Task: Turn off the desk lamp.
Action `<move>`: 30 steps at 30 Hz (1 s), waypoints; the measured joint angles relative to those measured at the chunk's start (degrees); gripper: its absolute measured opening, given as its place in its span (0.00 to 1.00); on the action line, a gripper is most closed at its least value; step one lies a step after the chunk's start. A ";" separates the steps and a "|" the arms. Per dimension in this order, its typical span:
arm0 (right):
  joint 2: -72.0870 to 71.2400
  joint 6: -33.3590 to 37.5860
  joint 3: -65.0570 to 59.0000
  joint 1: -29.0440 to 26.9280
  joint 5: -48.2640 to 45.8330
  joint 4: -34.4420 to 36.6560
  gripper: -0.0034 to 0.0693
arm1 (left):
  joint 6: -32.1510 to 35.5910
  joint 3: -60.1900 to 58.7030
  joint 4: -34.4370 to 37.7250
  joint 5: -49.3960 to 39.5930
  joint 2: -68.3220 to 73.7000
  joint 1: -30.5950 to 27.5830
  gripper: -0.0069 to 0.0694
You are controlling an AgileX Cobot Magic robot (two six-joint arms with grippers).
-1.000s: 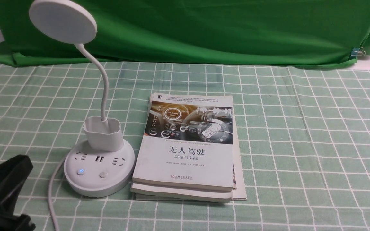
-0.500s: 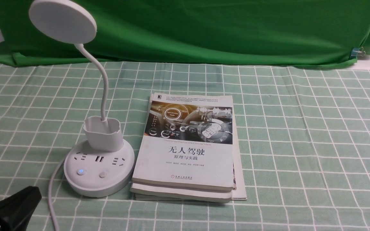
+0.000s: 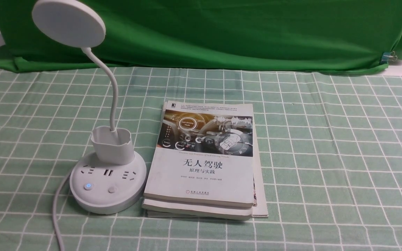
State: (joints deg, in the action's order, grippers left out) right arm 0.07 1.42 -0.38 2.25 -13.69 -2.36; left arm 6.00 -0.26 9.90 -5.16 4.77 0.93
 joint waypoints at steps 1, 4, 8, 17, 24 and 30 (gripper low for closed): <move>0.00 0.00 0.00 0.00 0.00 0.00 0.38 | -0.71 0.00 0.00 -1.91 -2.19 -0.21 0.09; 0.00 0.00 0.00 0.00 0.00 0.00 0.38 | -2.26 0.00 0.00 -7.39 -4.43 -0.28 0.09; 0.00 0.00 0.00 0.00 0.00 0.00 0.38 | -3.21 -0.02 0.00 -11.19 -4.84 -0.28 0.09; 0.00 0.00 0.00 0.00 0.01 0.00 0.38 | -3.21 -0.02 -0.18 -11.63 -4.84 -0.28 0.09; 0.00 0.00 0.00 0.00 0.01 0.00 0.38 | -3.21 -0.02 -0.18 -11.75 -4.84 -0.28 0.09; 0.00 0.00 0.00 0.00 0.01 0.00 0.38 | -3.21 -0.02 -0.18 -11.75 -4.84 -0.28 0.09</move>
State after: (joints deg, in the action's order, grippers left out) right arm 0.07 1.42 -0.38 2.25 -13.68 -2.36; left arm 2.78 -0.28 9.71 -16.91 -0.07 0.65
